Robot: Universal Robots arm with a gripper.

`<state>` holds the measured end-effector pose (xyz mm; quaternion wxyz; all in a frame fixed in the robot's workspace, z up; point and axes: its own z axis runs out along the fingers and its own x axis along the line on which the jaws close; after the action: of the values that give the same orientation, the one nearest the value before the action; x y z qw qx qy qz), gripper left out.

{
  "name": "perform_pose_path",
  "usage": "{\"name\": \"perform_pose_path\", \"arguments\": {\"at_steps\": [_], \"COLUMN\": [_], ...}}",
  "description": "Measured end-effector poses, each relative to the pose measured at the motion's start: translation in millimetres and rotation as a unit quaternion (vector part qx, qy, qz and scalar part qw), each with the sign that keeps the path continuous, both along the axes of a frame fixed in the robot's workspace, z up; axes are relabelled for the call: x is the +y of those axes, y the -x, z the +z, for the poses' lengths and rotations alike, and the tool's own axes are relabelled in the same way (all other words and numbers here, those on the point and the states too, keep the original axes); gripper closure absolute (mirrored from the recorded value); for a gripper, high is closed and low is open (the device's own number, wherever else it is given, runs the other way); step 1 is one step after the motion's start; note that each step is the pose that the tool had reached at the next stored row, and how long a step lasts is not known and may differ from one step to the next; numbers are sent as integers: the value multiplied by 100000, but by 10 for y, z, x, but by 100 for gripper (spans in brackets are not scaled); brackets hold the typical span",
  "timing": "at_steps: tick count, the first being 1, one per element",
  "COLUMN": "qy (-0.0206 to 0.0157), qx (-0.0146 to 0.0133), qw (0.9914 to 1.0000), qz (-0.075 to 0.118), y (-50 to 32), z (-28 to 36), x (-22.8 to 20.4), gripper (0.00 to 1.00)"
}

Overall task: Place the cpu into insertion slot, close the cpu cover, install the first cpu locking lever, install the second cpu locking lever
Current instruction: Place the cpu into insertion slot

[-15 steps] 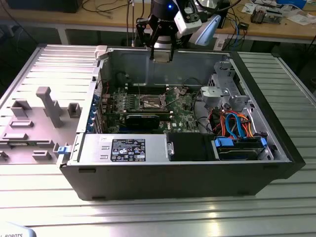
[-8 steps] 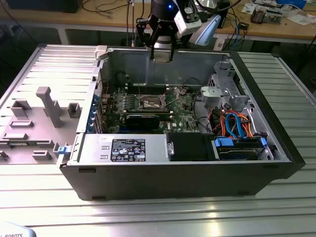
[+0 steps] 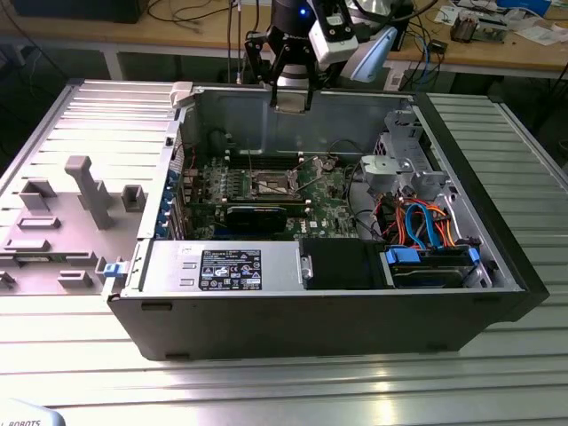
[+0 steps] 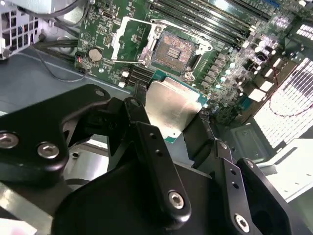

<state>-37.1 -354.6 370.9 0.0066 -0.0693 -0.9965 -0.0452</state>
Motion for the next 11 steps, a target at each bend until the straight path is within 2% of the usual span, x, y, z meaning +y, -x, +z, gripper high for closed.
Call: {"name": "perform_pose_path", "arguments": {"at_steps": [5, 11], "qy": [-4, -4], "qx": [-2, -2], "qw": [99934, 99922], "qz": [-3636, -3960], "y": [1, 2], "z": [-3, -3], "x": [0, 0], "gripper": [46, 46]}}
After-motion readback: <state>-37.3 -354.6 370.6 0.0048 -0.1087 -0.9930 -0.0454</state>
